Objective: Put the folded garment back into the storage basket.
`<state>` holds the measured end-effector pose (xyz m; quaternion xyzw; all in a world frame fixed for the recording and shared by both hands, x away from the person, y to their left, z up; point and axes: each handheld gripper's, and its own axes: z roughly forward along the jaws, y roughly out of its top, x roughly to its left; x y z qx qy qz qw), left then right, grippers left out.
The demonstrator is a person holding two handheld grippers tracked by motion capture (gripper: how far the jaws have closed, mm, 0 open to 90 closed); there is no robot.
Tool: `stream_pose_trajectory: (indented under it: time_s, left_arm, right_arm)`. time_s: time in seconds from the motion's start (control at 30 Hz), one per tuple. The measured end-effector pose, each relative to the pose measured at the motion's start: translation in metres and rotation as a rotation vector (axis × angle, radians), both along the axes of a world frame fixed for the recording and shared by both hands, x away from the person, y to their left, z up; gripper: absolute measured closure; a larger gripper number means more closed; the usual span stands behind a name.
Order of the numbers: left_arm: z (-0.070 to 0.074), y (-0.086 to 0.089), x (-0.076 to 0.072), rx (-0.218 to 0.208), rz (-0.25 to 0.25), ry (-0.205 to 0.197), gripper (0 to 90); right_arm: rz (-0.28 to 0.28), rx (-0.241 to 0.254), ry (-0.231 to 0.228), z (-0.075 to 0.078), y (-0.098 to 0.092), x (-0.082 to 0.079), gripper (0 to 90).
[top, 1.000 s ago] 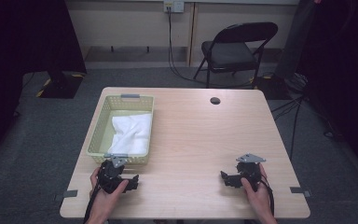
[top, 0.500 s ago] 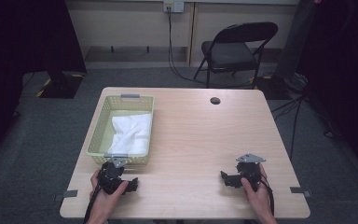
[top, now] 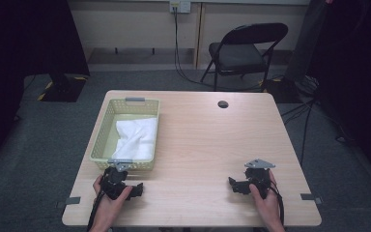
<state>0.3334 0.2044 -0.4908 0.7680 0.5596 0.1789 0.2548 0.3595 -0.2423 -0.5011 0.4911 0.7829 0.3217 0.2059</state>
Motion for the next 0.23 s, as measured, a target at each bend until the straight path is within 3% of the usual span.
stream_pose_trajectory:
  time_s: [0.23]
  left_arm:
    - [-0.0026,0.0011,-0.0009,-0.012,-0.011,-0.035,0.0]
  right_arm:
    - [-0.001,0.000,0.000,0.0000,0.0000,0.0000,0.0]
